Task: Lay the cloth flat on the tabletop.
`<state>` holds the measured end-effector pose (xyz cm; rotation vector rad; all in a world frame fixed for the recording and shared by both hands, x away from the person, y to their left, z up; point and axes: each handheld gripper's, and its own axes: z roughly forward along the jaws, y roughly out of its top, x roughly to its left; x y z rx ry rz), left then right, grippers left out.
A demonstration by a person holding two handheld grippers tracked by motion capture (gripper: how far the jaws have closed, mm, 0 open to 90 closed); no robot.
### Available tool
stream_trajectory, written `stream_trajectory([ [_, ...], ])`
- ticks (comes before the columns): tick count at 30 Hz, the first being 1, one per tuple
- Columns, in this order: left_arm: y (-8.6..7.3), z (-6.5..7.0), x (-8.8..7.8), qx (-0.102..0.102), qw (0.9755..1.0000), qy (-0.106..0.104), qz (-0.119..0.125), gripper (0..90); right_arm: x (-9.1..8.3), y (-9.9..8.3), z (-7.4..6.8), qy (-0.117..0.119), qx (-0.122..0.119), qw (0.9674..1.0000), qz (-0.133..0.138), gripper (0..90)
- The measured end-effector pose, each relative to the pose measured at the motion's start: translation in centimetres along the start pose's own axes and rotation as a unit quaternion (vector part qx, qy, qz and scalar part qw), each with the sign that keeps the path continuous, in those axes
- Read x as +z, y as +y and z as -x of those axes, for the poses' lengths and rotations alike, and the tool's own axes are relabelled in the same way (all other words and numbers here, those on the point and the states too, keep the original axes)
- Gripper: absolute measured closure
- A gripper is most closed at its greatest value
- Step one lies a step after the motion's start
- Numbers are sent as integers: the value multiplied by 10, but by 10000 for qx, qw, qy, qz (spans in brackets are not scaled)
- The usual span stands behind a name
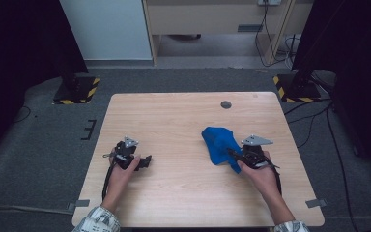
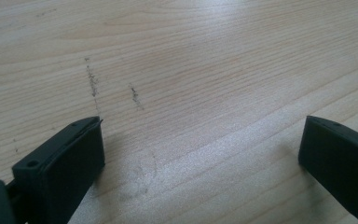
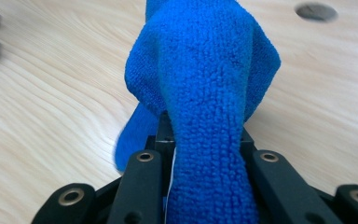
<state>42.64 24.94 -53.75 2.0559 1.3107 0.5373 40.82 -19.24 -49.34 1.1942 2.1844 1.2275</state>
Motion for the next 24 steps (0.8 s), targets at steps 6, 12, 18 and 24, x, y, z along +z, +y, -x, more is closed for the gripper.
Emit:
stream_trajectory([
  [6, 0, 0, 0, 2, 10000, 0, 1, 0, -3, 10, -18, 212, -114, 9996, 154, 729],
  [12, 0, 0, 0, 1, 10000, 2, 1, 0, -5, 22, -39, 404, -212, 9985, 315, 728],
  [18, 0, 0, 0, 1, 10000, 8, 1, 0, -5, 31, -50, 532, -311, 9974, 377, 728],
  [24, 1, 2, 0, 11, 10000, 14, -3, 0, 1, 31, -61, 597, -406, 9969, 297, 726],
])
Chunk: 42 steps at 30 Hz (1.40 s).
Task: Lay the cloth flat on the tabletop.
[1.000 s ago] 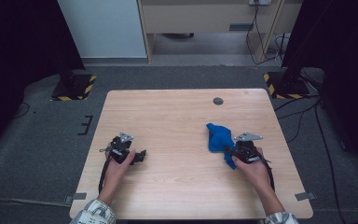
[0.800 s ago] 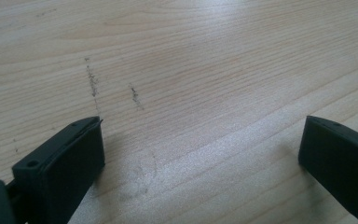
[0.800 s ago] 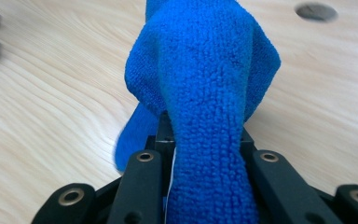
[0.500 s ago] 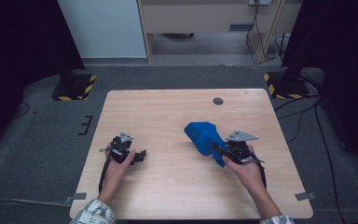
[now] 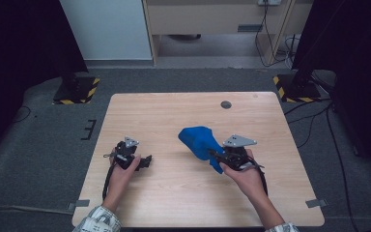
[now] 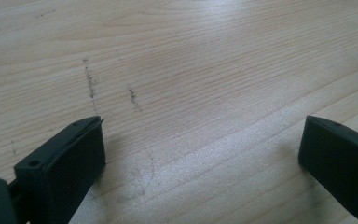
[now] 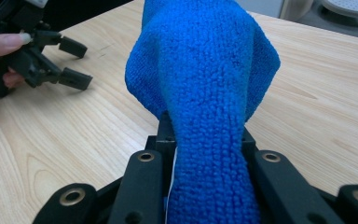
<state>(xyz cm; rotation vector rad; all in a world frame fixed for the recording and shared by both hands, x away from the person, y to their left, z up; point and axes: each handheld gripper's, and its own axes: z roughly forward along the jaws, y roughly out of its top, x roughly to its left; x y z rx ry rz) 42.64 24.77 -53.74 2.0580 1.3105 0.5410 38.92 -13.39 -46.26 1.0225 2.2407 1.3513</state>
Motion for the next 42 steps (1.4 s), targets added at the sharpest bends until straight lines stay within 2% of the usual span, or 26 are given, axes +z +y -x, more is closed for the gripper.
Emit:
stream_trajectory([
  [7, 0, 0, 0, -6, 10000, 2, -1, 0, 9, 1, -14, 90, -210, 9997, -94, 723],
  [15, 0, 1, 0, -3, 10000, -6, 4, 0, 22, -7, -21, 133, -237, 9993, -259, 718],
  [16, 0, 2, 0, 9, 10000, -10, -4, 0, 30, -12, -22, 182, -237, 9988, -386, 716],
  [17, 0, 2, 0, 9, 10000, -10, -4, 0, 30, -12, -22, 182, -237, 9988, -386, 716],
  [21, 0, 2, 0, 13, 10000, -13, -5, 0, 51, -25, -27, 155, -287, 9971, -689, 701],
  [25, 0, 2, 0, 14, 10000, -13, -5, 0, 60, -31, -28, 163, -294, 9965, -764, 684],
  [27, 0, 2, 0, 10, 10000, -10, -3, 0, 68, -38, -28, 79, -321, 9955, -891, 663],
  [30, 0, 2, 0, 13, 10000, -13, -3, 0, 70, -40, -27, 23, -303, 9955, -898, 644],
  [38, 1, 5, 0, 47, 10000, -38, -4, 5, 71, -42, -21, -280, -266, 9954, -877, 429],
  [39, 1, 5, 0, 47, 10000, -38, -4, 21, 71, -42, -21, -280, -266, 9954, -877, 429],
  [42, 2, 8, -4, 130, 9999, -57, -7, 49, 69, -40, -23, -348, -337, 9948, -895, 307],
])
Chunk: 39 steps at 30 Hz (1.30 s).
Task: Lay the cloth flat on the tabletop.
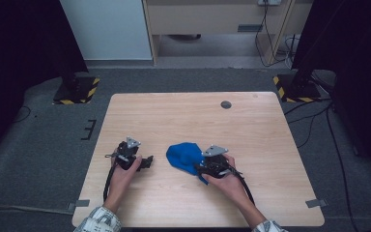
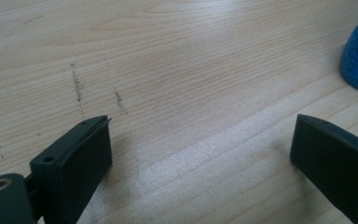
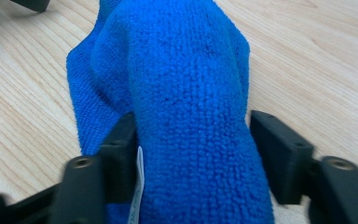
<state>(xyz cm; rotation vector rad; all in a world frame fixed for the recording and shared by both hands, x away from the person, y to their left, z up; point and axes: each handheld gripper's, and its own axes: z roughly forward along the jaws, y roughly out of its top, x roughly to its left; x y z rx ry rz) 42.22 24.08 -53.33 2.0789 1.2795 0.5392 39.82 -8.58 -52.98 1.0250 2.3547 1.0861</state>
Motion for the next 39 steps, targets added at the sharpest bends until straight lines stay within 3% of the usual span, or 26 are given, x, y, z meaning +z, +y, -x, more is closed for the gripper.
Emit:
stream_trajectory([
  [3, 1, 2, -4, 8, 10000, -27, 68, 58, -3, 3, -2, 43, -58, 10000, -12, 245],
  [4, 2, 3, -9, -23, 9998, -39, 200, 61, -6, 7, -5, 53, -105, 9999, 43, 190],
  [5, 2, 3, -9, -23, 9998, -39, 200, 63, -6, 7, -5, 53, -105, 9999, 43, 190],
  [6, 4, 5, -14, -92, 9992, -67, 375, 64, -12, 11, -6, 111, -111, 9997, 161, 167],
  [8, 5, 8, -19, -106, 9986, -131, 499, 66, -20, 15, -9, 178, -155, 9994, 257, 152],
  [11, 5, 13, -21, -71, 9983, -188, 549, 79, -29, 18, -10, 196, -201, 9989, 388, 170],
  [12, 5, 19, -23, -14, 9981, -301, 535, 94, -39, 19, -9, 192, -265, 9981, 515, 257],
  [13, 5, 19, -23, -14, 9981, -301, 535, 111, -39, 19, -9, 192, -265, 9981, 515, 257],
  [14, 7, 25, -25, 42, 9976, -386, 569, 123, -46, 19, -8, 154, -353, 9978, 538, 357],
  [18, 9, 39, -27, 206, 9969, -485, 582, 145, -52, 16, -5, 139, -435, 9975, 549, 580],
  [21, 11, 47, -26, 322, 9964, -544, 562, 148, -50, 13, -5, 87, -494, 9978, 436, 578],
  [24, 13, 62, -22, 578, 9948, -686, 488, 148, -43, 9, -5, -11, -525, 9982, 298, 473],
  [25, 13, 62, -22, 578, 9948, -686, 488, 148, -43, 9, -5, -11, -525, 9982, 298, 473],
  [29, 13, 70, -19, 665, 9933, -812, 486, 149, -40, 7, -2, -96, -511, 9983, 261, 549],
  [30, 13, 74, -17, 736, 9926, -848, 467, 151, -40, 6, 0, -64, -479, 9985, 269, 638],
  [32, 14, 75, -16, 785, 9922, -856, 457, 164, -41, 6, 2, -13, -431, 9986, 292, 714],
  [38, 19, 91, -12, 1014, 9892, -959, 443, 232, -50, 7, 12, -19, -204, 9990, 402, 768],
  [39, 18, 96, -10, 1116, 9882, -971, 394, 232, -50, 5, 19, -75, -69, 9991, 400, 756],
])
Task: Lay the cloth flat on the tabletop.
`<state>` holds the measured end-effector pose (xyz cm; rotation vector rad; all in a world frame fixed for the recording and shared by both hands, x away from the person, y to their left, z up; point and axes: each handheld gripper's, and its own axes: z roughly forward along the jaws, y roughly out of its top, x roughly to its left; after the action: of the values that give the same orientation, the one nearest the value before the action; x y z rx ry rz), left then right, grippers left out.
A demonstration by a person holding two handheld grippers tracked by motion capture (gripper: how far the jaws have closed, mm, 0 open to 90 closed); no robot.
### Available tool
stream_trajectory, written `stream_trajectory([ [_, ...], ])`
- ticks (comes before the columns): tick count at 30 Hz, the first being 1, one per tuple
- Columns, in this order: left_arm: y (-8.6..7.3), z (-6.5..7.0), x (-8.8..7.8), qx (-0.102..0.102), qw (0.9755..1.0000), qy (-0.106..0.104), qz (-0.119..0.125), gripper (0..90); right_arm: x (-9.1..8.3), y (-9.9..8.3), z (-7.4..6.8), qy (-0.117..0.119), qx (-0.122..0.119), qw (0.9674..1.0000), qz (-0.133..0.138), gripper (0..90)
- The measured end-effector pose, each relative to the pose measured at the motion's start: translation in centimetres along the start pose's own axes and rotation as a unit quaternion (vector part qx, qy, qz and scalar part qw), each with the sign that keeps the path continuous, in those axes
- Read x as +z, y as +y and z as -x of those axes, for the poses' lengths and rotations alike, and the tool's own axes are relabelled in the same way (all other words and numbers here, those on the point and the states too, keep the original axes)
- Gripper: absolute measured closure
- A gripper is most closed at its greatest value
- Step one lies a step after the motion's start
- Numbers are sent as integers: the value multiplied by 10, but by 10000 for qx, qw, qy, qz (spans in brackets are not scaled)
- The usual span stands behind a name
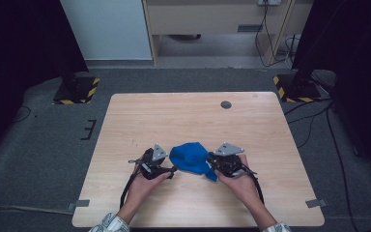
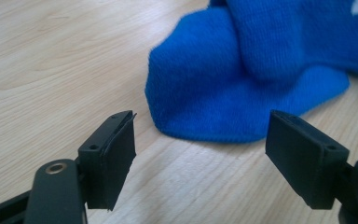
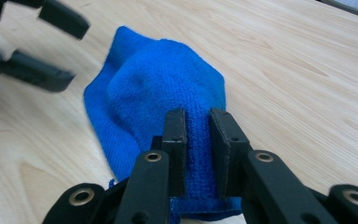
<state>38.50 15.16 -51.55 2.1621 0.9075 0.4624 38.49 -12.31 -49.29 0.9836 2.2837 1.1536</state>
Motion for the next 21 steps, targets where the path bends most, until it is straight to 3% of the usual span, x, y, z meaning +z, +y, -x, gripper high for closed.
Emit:
stream_trajectory([
  [5, 1, 3, 7, 82, 9999, -20, -93, 242, 8, -13, 14, -29, 279, 9993, -251, 699],
  [8, 1, 2, 10, 89, 9999, -14, -112, 248, 12, -17, 21, -96, 397, 9985, -366, 745],
  [15, 2, 4, 8, 124, 9999, 13, -17, 279, 16, -20, 20, -104, 366, 9980, -503, 782],
  [17, 3, 4, 7, 114, 9999, -28, 13, 286, 16, -20, 20, -28, 411, 9980, -479, 788],
  [21, 5, 6, 4, 165, 9997, -32, 170, 298, 17, -15, 6, 451, 406, 9976, -337, 808],
])
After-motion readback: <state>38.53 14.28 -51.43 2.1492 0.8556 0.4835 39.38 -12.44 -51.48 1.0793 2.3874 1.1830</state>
